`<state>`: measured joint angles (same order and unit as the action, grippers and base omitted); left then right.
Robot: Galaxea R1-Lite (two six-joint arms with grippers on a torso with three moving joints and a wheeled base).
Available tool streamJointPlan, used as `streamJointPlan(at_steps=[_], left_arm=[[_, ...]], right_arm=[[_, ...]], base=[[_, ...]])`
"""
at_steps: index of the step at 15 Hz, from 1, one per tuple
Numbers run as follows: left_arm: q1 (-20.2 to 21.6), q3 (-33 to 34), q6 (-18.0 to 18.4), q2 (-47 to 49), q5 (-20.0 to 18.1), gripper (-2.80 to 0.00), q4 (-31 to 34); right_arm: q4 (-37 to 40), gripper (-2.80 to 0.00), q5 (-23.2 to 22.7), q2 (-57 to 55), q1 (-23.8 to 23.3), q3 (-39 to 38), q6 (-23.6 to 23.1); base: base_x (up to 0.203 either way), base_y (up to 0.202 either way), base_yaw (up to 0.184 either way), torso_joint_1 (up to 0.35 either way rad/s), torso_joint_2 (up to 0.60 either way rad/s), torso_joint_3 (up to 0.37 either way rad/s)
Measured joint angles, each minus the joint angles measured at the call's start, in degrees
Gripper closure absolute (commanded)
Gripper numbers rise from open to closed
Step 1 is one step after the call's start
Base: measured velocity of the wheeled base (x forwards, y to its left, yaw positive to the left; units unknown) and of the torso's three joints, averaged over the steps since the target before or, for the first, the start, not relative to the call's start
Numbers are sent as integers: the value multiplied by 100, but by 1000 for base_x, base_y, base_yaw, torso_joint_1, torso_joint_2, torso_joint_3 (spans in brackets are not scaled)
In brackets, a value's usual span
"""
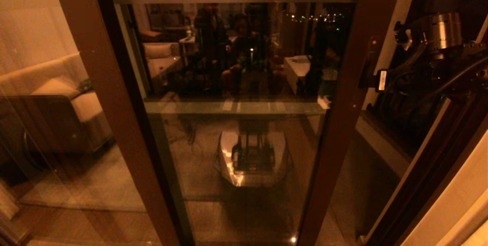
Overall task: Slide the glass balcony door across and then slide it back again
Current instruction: Close the slid door
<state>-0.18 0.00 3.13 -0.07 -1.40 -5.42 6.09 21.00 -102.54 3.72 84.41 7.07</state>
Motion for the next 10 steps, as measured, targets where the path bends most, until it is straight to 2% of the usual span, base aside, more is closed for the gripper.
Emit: streamJointPlan(at_steps=[5,10], left_arm=[[-9,0,2,0,3,0,4],[0,0,4,0,0,0,2]], right_arm=[[-116,-280,-11,121,-223,-145,-40],[-123,-280,-313,311,-286,-369,-63]], base=[[0,0,0,0,0,0],[0,0,0,0,0,0]])
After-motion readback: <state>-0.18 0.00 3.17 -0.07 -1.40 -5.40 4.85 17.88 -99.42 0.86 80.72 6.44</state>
